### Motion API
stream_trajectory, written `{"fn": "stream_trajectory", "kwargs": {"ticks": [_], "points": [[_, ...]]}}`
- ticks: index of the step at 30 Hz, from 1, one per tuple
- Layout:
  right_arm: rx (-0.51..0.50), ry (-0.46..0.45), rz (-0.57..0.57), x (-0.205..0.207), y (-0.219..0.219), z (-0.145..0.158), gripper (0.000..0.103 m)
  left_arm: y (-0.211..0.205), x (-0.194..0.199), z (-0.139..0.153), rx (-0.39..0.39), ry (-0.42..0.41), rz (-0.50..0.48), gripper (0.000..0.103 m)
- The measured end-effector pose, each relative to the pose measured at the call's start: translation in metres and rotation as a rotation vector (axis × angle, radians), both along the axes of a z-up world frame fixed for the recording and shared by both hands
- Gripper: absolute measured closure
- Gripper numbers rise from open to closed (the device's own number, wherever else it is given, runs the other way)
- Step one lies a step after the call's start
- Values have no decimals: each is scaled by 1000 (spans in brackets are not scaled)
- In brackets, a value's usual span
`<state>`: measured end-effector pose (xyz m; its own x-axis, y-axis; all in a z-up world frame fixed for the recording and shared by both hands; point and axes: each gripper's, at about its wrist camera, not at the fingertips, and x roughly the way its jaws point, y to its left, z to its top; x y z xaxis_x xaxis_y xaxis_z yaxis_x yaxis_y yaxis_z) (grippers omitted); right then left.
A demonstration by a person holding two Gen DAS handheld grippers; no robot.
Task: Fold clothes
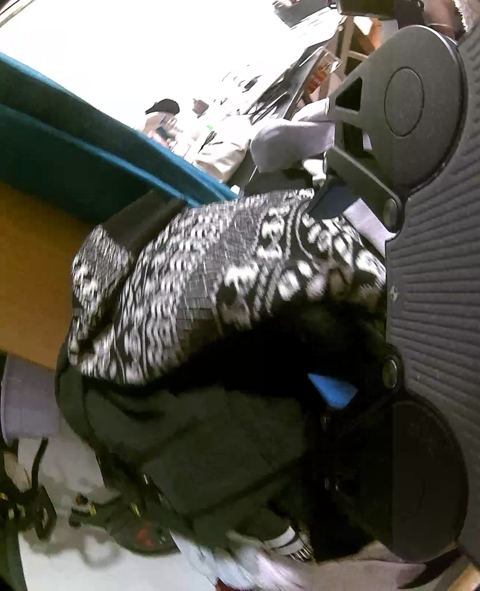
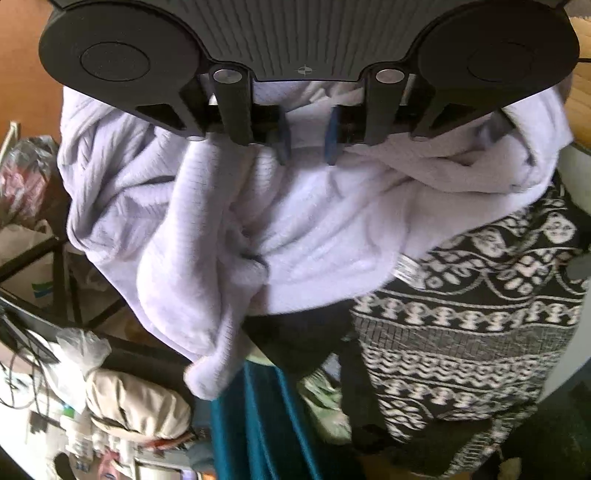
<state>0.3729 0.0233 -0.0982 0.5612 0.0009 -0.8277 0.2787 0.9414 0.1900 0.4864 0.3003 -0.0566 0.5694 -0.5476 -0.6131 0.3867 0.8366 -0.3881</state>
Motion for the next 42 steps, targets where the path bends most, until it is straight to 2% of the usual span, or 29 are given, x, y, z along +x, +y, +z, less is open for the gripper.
{"fn": "stream_trajectory", "kwargs": {"ticks": [4,6,8,10,12,13,14,16,22,28,33,36,39,42], "points": [[-20,-43,59,-1,8,8,61,27,-9,-8,-21,55,98,9],[-22,-63,87,-2,11,12,59,39,-17,-10,-31,69,138,8],[-26,-72,102,-2,12,13,47,48,-28,-12,-25,75,168,5],[-32,-89,101,-6,11,16,46,51,-40,-14,-9,80,184,4],[-38,-107,99,-9,9,18,28,49,-52,-16,14,86,193,3],[-40,-119,97,-11,8,20,15,47,-58,-17,27,88,195,3],[-39,-143,87,-15,5,22,8,45,-64,-18,39,88,198,2],[-33,-186,72,-21,0,25,1,42,-78,-19,61,86,207,2],[-31,-204,58,-37,-17,24,1,30,-112,-30,65,103,203,1],[-58,-137,10,-62,-28,20,1,9,-120,-31,63,105,129,1],[-65,-137,-140,-87,-40,22,1,-6,-108,-31,82,93,61,1],[-46,-95,-244,-102,-40,16,1,-9,-105,-27,68,89,10,1],[-42,-52,-282,-114,-28,7,1,-8,-112,-21,62,42,-58,1],[-69,-17,-290,-123,-10,-1,1,1,-122,-28,77,22,-62,1]]}}
